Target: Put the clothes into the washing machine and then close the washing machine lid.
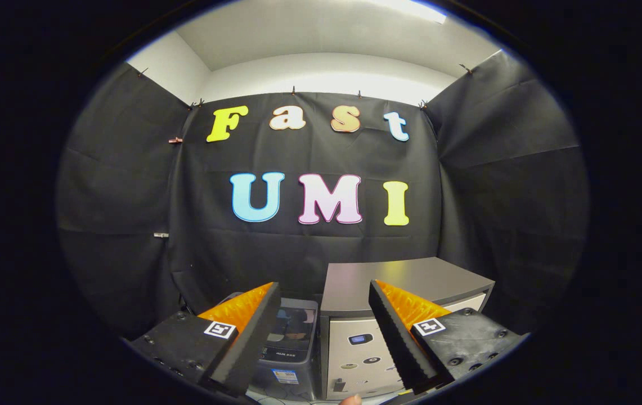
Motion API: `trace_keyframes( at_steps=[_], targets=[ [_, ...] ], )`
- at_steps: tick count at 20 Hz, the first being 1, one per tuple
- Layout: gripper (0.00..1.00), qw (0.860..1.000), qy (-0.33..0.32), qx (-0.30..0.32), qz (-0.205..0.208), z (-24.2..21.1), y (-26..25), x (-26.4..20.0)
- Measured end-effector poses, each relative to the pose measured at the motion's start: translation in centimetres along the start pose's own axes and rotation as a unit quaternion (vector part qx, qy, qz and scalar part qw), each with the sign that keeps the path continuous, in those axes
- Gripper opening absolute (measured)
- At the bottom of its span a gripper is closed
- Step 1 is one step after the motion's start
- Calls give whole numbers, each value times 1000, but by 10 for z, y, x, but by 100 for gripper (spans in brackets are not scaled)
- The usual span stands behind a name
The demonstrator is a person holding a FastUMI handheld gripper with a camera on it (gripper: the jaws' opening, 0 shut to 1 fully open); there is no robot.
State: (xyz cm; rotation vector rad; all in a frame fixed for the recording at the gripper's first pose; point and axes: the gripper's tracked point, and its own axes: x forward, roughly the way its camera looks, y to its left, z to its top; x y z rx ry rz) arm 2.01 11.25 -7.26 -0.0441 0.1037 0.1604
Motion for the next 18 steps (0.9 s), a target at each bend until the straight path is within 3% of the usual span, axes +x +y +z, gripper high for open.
trace_keyframes(
  at_steps=[18],
  targets=[
    [99, 1000, -4, -5, 9, 4, 4, -2]
  ],
)
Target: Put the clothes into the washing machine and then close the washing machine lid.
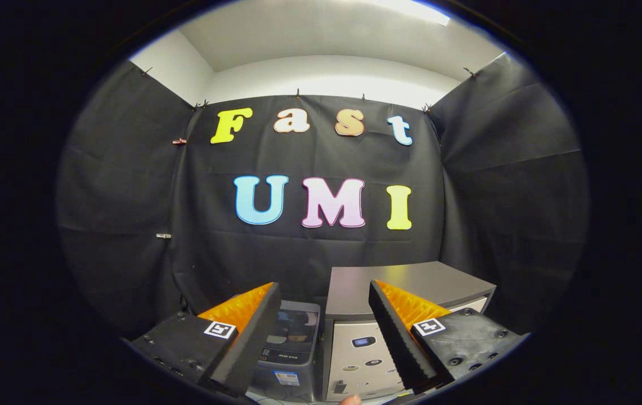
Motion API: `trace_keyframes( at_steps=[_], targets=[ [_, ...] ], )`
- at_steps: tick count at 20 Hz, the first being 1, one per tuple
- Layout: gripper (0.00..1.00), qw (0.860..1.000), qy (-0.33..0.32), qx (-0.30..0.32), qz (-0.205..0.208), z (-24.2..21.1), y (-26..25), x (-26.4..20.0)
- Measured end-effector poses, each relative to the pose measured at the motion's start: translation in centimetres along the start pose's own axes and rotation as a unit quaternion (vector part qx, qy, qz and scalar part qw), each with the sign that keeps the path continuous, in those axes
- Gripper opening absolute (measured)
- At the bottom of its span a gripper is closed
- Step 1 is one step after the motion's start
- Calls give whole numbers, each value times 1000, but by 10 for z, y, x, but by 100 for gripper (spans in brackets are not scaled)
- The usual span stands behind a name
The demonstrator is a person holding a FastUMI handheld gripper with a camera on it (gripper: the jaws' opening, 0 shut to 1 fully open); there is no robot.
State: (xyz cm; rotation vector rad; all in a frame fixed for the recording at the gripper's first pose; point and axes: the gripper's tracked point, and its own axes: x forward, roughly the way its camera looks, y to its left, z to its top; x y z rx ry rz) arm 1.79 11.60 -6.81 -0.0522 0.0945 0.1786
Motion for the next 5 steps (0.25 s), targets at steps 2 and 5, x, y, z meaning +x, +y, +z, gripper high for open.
trace_keyframes(
  at_steps=[2, 5],
  targets=[
    [99, 1000, 2, 2, 4, -1, 2, -1],
    [99, 1000, 3, 2, 6, -1, 2, -2]
  ],
)
